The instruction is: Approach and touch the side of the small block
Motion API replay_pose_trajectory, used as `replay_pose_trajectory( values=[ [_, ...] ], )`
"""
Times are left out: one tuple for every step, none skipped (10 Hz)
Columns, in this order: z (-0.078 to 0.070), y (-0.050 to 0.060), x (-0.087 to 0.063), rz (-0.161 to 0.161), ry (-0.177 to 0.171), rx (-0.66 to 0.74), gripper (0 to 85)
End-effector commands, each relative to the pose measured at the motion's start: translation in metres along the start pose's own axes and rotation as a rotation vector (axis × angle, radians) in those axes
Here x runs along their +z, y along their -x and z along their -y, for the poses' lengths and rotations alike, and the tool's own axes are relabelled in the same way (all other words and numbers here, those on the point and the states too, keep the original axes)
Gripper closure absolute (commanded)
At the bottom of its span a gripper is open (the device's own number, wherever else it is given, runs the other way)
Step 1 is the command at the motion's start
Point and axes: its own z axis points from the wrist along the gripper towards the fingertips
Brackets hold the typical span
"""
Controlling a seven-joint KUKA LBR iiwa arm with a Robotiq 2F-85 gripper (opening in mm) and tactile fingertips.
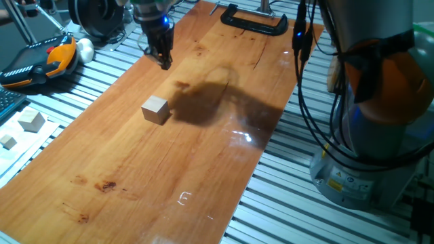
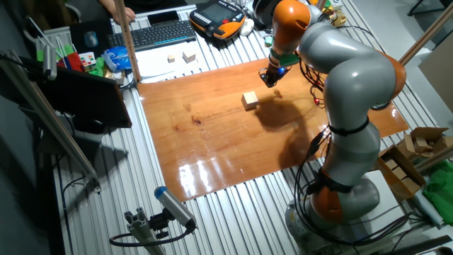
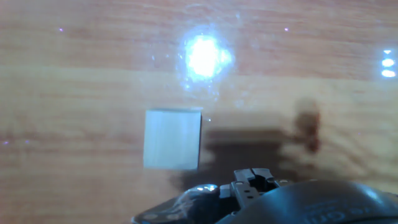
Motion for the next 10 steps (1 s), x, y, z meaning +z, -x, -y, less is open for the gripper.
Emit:
replay_pose_trajectory(
  values=[
    [0.000, 0.005, 0.020, 0.006, 0.009, -0.001, 84.3],
    [-0.001, 0.011, 0.032, 0.011, 0.015, -0.004, 84.3],
    [-0.002, 0.014, 0.041, 0.016, 0.016, -0.006, 84.3],
    [-0.004, 0.016, 0.049, 0.016, 0.016, -0.007, 84.3],
    [-0.004, 0.018, 0.055, 0.017, 0.013, -0.012, 84.3],
    [-0.003, 0.019, 0.061, 0.017, 0.012, -0.016, 84.3],
    [-0.004, 0.020, 0.067, 0.018, 0.025, -0.018, 84.3],
    [-0.005, 0.020, 0.072, 0.017, 0.047, -0.014, 84.3],
    [-0.008, 0.020, 0.075, 0.018, 0.053, -0.012, 84.3],
    [-0.011, 0.019, 0.077, 0.021, 0.053, -0.008, 84.3]
  ],
)
